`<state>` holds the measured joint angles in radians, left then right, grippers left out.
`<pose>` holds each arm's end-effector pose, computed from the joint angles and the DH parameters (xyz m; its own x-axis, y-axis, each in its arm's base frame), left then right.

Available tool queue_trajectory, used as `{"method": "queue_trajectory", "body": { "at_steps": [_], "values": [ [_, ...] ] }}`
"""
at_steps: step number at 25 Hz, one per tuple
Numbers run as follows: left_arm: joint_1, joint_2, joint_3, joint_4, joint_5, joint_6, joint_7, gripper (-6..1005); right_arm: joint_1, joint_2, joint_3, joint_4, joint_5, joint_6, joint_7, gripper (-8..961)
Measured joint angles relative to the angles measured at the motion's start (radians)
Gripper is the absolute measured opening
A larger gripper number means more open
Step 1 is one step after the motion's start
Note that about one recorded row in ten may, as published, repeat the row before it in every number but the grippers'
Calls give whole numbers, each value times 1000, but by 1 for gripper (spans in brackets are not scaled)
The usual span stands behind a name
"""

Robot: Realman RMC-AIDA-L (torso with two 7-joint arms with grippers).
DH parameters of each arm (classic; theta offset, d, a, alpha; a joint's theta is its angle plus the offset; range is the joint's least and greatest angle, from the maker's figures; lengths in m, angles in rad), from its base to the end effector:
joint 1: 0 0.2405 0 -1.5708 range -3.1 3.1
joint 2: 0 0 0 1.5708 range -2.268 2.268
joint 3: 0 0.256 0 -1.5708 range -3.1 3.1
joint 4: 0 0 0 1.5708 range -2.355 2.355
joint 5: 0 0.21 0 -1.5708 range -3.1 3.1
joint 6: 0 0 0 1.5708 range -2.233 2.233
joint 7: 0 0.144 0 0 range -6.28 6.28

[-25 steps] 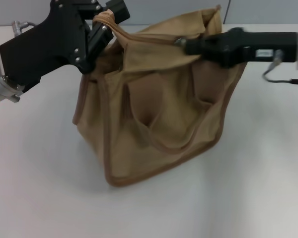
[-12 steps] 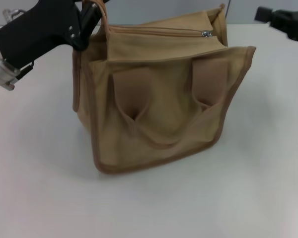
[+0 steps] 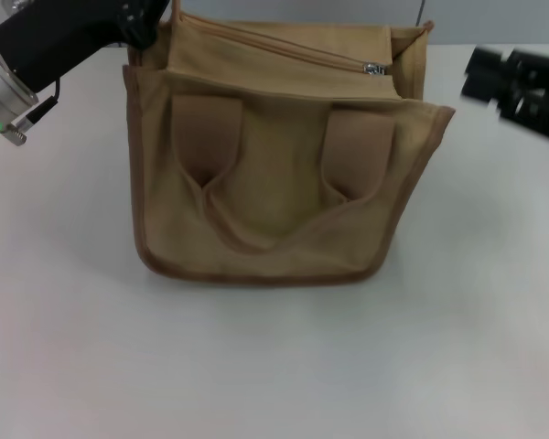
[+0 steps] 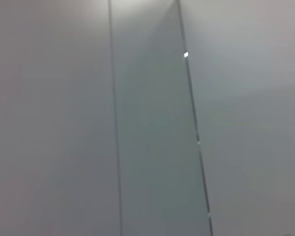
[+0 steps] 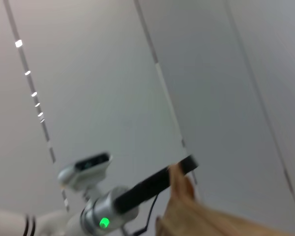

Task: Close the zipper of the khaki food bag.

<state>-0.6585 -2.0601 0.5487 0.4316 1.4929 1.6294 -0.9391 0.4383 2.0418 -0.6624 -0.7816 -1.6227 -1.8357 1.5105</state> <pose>-0.2005 0.3720 0.0415 0.5393 -0.2045 0.8169 0.3353 -0.8377 -0.4310 0.2351 0.3100 0.0722 0.5795 -0.2129 -0.7867 -0.4149 -0.9079 -0.0599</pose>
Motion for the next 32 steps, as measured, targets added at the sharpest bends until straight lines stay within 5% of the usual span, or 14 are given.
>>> {"method": "queue_trajectory", "body": {
  "at_steps": [7, 17, 21, 25, 32],
  "values": [
    [19, 2, -13, 22, -7, -74, -138, 0, 12, 11, -3, 84, -111, -41, -163, 450],
    [141, 4, -14, 49, -16, -13, -204, 64, 60, 21, -61, 159, -167, -16, -220, 610],
    [204, 38, -8, 125, 46, -9, -317, 216, 61, 31, -75, 160, -167, 20, -220, 774],
    [253, 80, -1, 184, 114, 2, -421, 491, 61, 33, -89, 164, -167, 44, -221, 774],
    [301, 148, -10, 255, 197, 116, -519, 718, 77, 34, -145, 186, -168, 103, -226, 775]
  ]
}}
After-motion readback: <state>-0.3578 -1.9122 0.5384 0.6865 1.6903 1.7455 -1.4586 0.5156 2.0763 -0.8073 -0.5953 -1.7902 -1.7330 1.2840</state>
